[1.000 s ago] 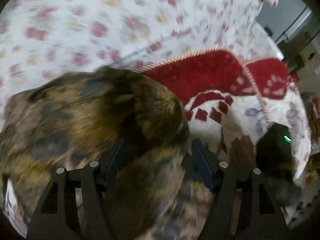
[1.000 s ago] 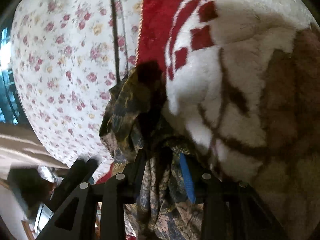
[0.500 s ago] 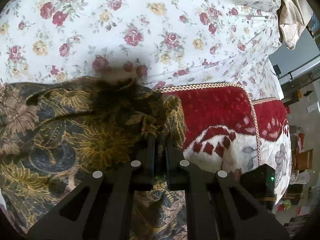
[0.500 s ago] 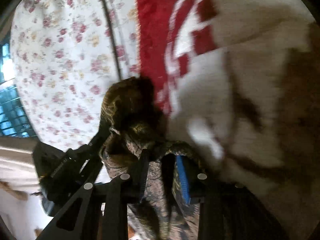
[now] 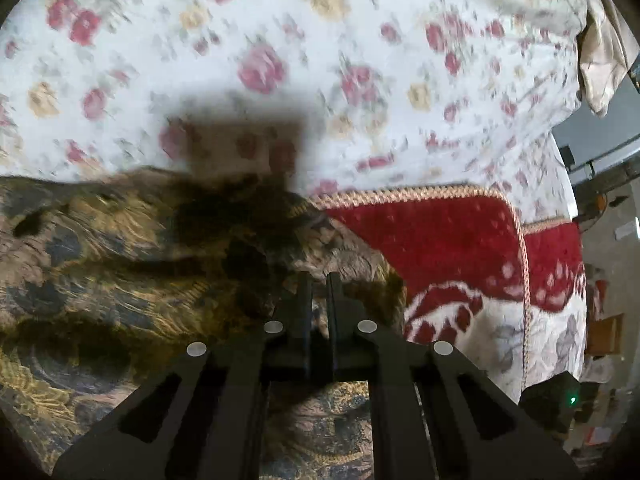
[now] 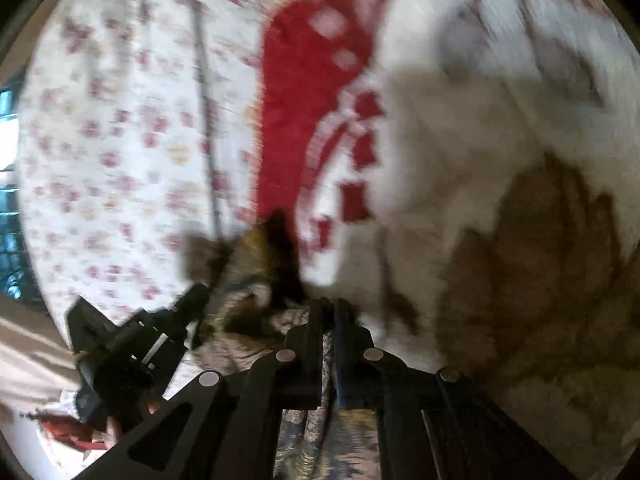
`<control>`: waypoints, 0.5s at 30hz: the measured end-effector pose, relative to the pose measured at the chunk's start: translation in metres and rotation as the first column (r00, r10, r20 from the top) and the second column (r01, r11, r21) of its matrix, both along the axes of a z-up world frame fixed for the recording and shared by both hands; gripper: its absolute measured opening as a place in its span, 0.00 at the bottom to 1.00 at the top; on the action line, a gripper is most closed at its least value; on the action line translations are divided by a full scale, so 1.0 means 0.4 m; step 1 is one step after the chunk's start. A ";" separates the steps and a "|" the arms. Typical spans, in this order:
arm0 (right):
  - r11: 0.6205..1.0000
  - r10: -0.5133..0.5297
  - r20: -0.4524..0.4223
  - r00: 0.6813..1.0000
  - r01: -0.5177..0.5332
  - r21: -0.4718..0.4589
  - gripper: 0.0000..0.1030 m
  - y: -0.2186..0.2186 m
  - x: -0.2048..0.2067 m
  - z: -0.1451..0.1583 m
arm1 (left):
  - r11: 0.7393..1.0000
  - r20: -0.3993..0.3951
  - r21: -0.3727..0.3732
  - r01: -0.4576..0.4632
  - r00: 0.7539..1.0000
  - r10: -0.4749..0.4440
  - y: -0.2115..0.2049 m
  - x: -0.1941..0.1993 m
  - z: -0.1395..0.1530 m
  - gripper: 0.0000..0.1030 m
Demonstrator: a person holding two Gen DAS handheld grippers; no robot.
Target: Fold small clothes
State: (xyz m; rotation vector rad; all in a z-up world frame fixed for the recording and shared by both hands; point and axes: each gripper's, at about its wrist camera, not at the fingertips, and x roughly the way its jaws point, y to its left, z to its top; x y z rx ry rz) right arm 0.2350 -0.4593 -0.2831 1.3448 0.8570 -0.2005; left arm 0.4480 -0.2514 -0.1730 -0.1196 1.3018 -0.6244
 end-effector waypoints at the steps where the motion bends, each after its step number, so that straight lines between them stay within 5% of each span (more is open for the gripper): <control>1: 1.000 0.004 0.005 1.000 -0.003 -0.006 0.04 0.001 -0.001 0.009 | 1.000 -0.010 -0.016 0.017 1.000 -0.017 -0.003 -0.005 -0.001 0.06; 2: 1.000 0.006 0.009 1.000 -0.005 -0.023 0.04 0.002 -0.003 0.021 | 0.999 -0.005 -0.019 0.031 1.000 -0.031 -0.007 -0.011 0.002 0.12; 5: 1.000 0.014 0.013 1.000 -0.014 -0.020 0.05 0.009 -0.005 0.027 | 0.996 0.040 0.039 0.077 0.996 -0.078 -0.040 -0.035 0.013 0.50; 8: 0.999 0.016 0.020 1.000 -0.017 0.052 0.06 0.013 -0.005 0.002 | 0.991 0.052 0.051 0.125 0.991 -0.127 -0.082 -0.054 0.010 0.51; 10: 0.997 0.009 0.028 1.000 -0.011 0.079 0.07 0.011 -0.007 -0.005 | 0.982 0.025 0.107 0.153 0.987 -0.156 -0.114 -0.064 -0.015 0.41; 11: 0.996 0.014 0.032 0.999 -0.016 0.087 0.07 0.013 -0.004 -0.009 | 0.975 0.017 0.150 0.166 0.985 -0.170 -0.129 -0.070 -0.030 0.20; 13: 0.997 0.027 0.022 0.999 -0.029 0.076 0.06 0.017 0.002 -0.010 | 0.967 0.004 0.194 0.163 0.986 -0.167 -0.141 -0.069 -0.055 0.08; 15: 0.998 0.011 0.024 1.000 -0.013 0.067 0.05 0.014 -0.010 -0.001 | 0.992 0.021 0.074 0.104 0.994 -0.106 -0.105 -0.048 -0.023 0.04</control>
